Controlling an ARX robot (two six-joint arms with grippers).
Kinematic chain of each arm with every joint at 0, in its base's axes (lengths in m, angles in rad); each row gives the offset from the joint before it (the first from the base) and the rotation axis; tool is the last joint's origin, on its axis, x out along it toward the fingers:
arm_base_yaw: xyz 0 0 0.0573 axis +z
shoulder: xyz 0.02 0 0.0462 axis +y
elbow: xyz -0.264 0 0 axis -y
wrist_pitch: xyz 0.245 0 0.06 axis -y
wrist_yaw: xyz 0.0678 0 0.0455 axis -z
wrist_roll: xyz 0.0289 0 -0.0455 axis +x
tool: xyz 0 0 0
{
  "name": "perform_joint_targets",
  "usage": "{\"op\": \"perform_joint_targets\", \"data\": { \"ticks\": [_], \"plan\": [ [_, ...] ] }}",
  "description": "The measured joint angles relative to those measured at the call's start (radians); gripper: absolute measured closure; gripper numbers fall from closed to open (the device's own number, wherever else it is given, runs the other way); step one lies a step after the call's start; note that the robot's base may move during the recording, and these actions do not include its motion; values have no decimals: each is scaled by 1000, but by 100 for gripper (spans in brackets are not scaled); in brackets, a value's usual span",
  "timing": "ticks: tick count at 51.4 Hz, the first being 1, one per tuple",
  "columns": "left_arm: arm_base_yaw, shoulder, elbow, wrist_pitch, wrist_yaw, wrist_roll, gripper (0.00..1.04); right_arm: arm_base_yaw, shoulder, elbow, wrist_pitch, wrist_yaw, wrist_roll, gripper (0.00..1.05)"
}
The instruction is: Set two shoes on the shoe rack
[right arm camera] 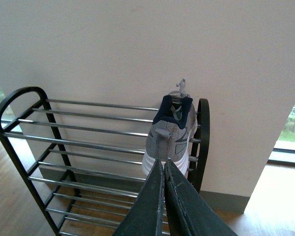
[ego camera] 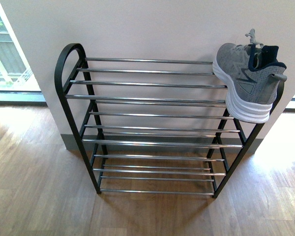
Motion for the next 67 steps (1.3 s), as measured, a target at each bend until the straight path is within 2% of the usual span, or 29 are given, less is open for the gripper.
{"op": "perform_joint_targets", "data": {
  "ticks": [25, 41, 44, 47, 67],
  "plan": [
    [0, 0, 0, 0, 0, 0, 103, 0, -231, 0, -224, 0, 0, 103],
    [0, 0, 0, 0, 0, 0, 103, 0, -322, 0, -315, 0, 0, 103],
    [0, 0, 0, 0, 0, 0, 103, 0, -408, 0, -433, -2, 0, 103],
    [0, 0, 0, 0, 0, 0, 103, 0, -465, 0, -481, 0, 0, 103],
    [0, 0, 0, 0, 0, 0, 103, 0, -494, 0, -491, 0, 0, 103]
  ]
}}
